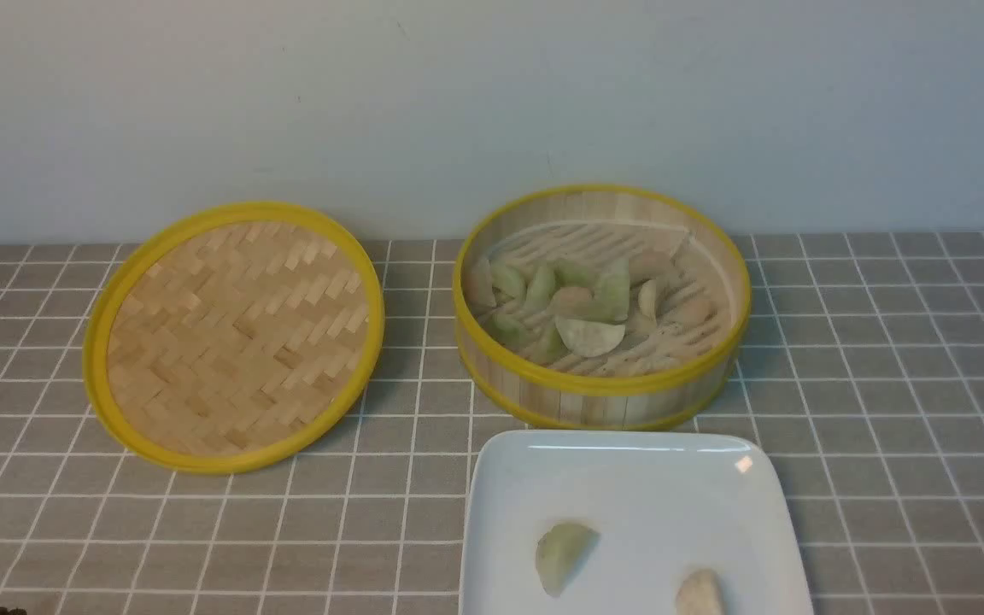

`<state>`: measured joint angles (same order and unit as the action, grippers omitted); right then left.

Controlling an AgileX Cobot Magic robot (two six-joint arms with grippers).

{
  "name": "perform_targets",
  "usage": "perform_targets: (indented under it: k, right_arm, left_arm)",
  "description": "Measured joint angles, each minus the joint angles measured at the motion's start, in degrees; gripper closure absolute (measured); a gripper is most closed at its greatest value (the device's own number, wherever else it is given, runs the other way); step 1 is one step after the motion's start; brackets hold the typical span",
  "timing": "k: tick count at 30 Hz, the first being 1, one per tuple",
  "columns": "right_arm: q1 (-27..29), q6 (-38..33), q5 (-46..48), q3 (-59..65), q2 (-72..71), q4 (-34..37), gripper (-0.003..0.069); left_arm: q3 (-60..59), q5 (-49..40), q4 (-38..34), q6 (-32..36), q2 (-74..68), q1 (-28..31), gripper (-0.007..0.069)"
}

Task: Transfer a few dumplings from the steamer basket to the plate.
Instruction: Use the left arm to grab a dumpling from the steamer

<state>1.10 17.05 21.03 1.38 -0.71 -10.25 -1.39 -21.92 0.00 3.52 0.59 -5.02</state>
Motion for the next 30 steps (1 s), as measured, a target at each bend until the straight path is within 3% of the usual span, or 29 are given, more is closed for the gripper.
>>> perform_targets:
  k: [30]
  right_arm:
    - [0.00,0.00,0.00,0.00,0.00,0.00,0.0673]
  left_arm:
    - [-0.05,0.63,0.62,0.33,0.00,0.00,0.0629]
